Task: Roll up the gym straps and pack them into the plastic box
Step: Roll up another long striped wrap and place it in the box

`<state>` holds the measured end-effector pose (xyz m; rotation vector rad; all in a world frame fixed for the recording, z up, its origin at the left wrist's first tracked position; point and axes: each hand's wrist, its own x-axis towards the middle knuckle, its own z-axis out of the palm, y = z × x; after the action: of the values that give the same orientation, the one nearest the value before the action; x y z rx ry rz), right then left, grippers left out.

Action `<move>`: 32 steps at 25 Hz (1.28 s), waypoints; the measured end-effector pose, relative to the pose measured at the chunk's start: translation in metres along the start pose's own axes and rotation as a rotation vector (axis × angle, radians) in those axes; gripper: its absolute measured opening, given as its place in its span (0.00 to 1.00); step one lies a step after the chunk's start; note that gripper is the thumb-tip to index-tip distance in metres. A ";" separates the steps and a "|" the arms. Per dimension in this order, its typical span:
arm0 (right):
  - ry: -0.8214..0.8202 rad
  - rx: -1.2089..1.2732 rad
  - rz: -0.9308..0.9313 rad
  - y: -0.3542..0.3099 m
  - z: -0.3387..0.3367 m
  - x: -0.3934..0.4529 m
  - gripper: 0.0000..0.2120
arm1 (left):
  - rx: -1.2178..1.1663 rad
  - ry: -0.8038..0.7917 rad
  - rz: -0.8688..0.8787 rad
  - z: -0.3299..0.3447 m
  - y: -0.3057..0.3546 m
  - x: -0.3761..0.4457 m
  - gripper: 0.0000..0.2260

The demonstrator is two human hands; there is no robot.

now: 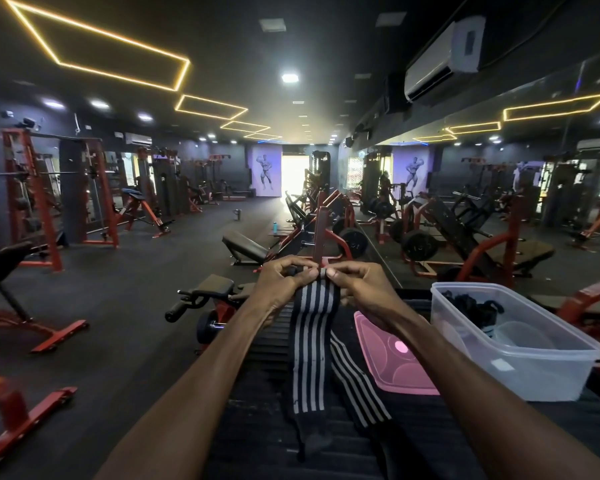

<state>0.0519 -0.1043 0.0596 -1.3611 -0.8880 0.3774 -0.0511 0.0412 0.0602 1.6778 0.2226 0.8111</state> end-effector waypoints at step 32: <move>0.054 -0.057 -0.070 -0.004 -0.001 -0.004 0.13 | -0.059 0.020 -0.088 0.000 -0.003 -0.007 0.05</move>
<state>0.0494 -0.1084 0.0623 -1.3823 -0.9054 0.2624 -0.0554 0.0379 0.0547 1.5936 0.2819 0.7621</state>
